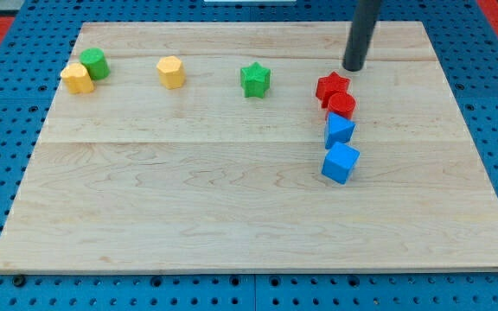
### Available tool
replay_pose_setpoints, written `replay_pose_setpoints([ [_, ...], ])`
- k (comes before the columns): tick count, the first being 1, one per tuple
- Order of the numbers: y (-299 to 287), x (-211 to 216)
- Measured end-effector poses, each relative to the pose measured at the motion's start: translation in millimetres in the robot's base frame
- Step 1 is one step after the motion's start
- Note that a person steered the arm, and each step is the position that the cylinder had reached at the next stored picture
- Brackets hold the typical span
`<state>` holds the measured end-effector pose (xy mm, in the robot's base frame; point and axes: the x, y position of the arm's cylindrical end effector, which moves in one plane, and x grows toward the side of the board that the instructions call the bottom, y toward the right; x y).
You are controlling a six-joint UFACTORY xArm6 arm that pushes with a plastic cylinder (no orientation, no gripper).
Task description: Push the the red star into the red circle
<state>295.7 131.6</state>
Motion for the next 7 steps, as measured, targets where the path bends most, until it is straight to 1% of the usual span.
replay_pose_setpoints([
  [1,-27,40],
  [2,-21,48],
  [3,-12,17],
  [4,-5,1],
  [5,10,33],
  [6,6,65],
  [7,-28,76],
])
